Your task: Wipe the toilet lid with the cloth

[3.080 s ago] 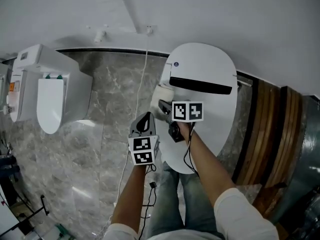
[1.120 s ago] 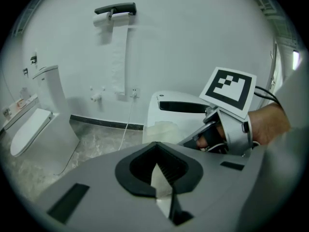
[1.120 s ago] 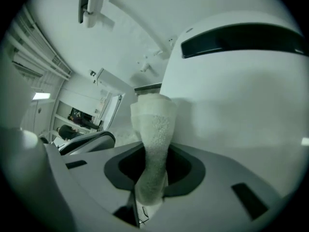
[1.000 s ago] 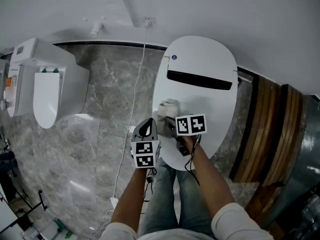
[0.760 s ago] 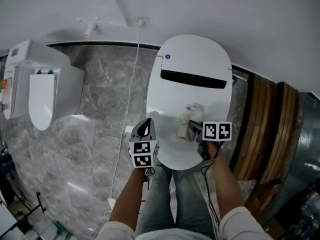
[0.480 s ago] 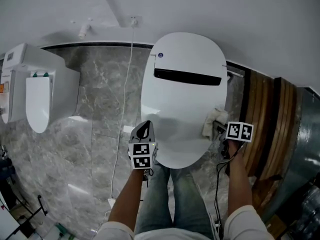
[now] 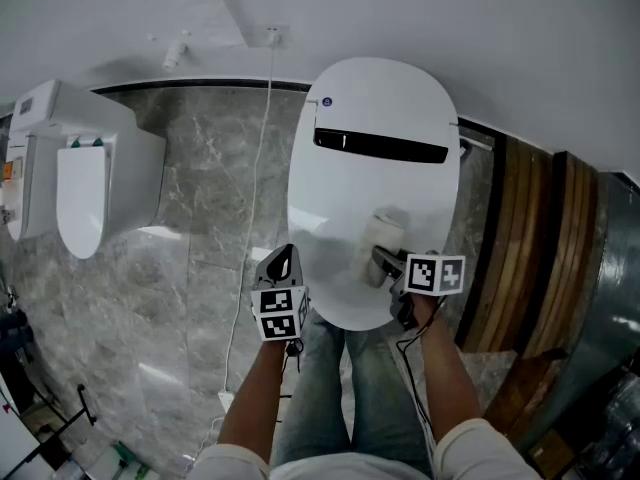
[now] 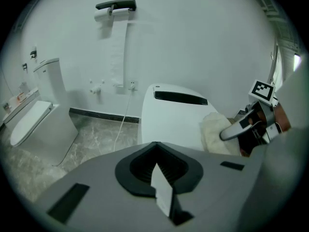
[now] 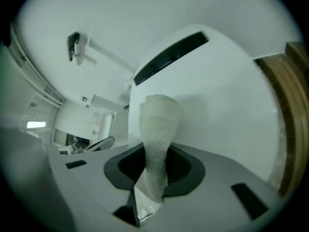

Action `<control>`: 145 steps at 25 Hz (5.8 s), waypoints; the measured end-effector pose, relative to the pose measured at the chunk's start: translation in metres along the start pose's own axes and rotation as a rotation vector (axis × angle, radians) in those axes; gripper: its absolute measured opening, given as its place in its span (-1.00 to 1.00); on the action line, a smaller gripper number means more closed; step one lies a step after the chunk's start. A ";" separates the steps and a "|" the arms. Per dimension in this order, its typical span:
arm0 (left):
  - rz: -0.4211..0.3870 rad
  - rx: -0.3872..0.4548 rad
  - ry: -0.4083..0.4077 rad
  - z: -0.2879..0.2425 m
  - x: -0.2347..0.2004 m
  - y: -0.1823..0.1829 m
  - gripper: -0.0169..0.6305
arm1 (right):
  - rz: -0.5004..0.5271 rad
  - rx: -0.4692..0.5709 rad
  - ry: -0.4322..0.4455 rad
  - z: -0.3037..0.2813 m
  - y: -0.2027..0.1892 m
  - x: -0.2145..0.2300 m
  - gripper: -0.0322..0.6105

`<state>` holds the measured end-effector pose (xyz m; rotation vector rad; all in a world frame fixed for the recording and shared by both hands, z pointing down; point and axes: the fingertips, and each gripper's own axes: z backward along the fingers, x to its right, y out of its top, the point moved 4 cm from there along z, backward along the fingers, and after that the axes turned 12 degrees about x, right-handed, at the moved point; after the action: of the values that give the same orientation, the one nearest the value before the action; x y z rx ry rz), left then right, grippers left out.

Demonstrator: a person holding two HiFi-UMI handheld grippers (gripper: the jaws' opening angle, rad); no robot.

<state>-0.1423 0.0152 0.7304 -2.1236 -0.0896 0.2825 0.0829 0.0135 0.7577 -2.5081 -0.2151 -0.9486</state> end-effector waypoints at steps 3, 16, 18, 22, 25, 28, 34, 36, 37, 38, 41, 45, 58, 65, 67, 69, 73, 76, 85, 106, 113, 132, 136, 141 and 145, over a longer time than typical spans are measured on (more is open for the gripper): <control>0.012 -0.008 0.029 0.010 -0.009 -0.007 -0.91 | 0.066 -0.117 0.110 -0.048 -0.041 -0.055 -0.61; 0.041 -0.025 0.049 0.033 -0.011 -0.027 -0.91 | 0.178 -0.219 0.057 -0.065 -0.075 -0.059 -0.61; 0.039 -0.025 0.040 0.031 -0.006 -0.026 -0.91 | 0.163 -0.216 0.029 -0.044 -0.069 -0.036 -0.61; 0.030 -0.030 0.012 0.025 0.005 -0.025 -0.91 | 0.109 -0.176 -0.075 0.014 -0.054 0.027 -0.61; 0.022 -0.035 -0.004 0.019 0.012 -0.025 -0.91 | 0.042 -0.137 -0.154 0.053 -0.045 0.074 -0.61; 0.013 -0.042 -0.020 0.015 0.020 -0.026 -0.91 | 0.008 -0.109 -0.201 0.076 -0.040 0.103 -0.61; -0.005 -0.062 -0.031 0.014 0.026 -0.032 -0.91 | 0.023 -0.063 -0.222 0.079 -0.040 0.095 -0.61; -0.004 -0.060 -0.029 0.015 0.025 -0.033 -0.91 | 0.045 -0.054 -0.143 0.072 -0.046 0.068 -0.61; -0.004 -0.059 -0.027 0.015 0.024 -0.033 -0.91 | 0.046 -0.064 -0.085 0.065 -0.054 0.051 -0.61; -0.003 -0.060 -0.023 0.016 0.023 -0.034 -0.91 | 0.046 -0.087 -0.030 0.056 -0.066 0.034 -0.61; 0.005 -0.065 -0.005 0.020 0.019 -0.035 -0.91 | 0.087 -0.186 0.086 0.021 -0.105 -0.014 -0.61; 0.013 -0.062 0.003 0.023 0.017 -0.037 -0.91 | 0.174 -0.303 0.171 -0.021 -0.146 -0.065 -0.61; 0.019 -0.090 0.007 0.030 0.018 -0.051 -0.91 | 0.091 -0.307 0.006 0.017 -0.147 0.006 -0.61; -0.005 -0.102 -0.016 0.026 0.021 -0.051 -0.91 | -0.007 -0.205 -0.147 0.082 -0.123 0.085 -0.61; -0.013 -0.102 -0.020 0.024 0.024 -0.050 -0.91 | -0.010 -0.193 -0.156 0.085 -0.121 0.092 -0.61; -0.015 -0.102 -0.025 0.021 0.028 -0.050 -0.91 | 0.000 -0.191 -0.159 0.084 -0.120 0.092 -0.61; -0.023 -0.114 -0.041 0.022 0.038 -0.051 -0.91 | -0.006 -0.183 -0.170 0.084 -0.124 0.092 -0.61; -0.021 -0.092 -0.058 0.026 0.048 -0.038 -0.91 | 0.015 -0.164 -0.174 0.082 -0.120 0.087 -0.61; -0.014 0.097 -0.064 0.071 0.067 0.068 -0.91 | 0.134 0.049 -0.134 0.093 -0.052 0.011 -0.61; 0.073 0.458 -0.044 0.133 0.088 0.311 -0.91 | 0.371 0.539 -0.010 0.206 0.161 -0.187 -0.61; 0.038 0.516 -0.161 0.149 0.119 0.345 -0.91 | 0.331 0.587 0.027 0.218 0.167 -0.217 -0.61; 0.012 0.596 -0.226 0.176 0.109 0.349 -0.91 | 0.381 0.573 0.045 0.207 0.134 -0.246 -0.61; 0.017 0.584 -0.232 0.176 0.110 0.344 -0.91 | 0.386 0.569 0.048 0.206 0.130 -0.248 -0.61; 0.025 0.583 -0.235 0.175 0.113 0.343 -0.91 | 0.384 0.573 0.032 0.211 0.133 -0.247 -0.61; 0.027 0.579 -0.235 0.174 0.114 0.340 -0.91 | 0.372 0.563 0.031 0.208 0.130 -0.240 -0.61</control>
<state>-0.0883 -0.0055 0.3357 -1.5134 -0.1020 0.5070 0.0635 -0.0034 0.4148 -1.9244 0.0018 -0.6595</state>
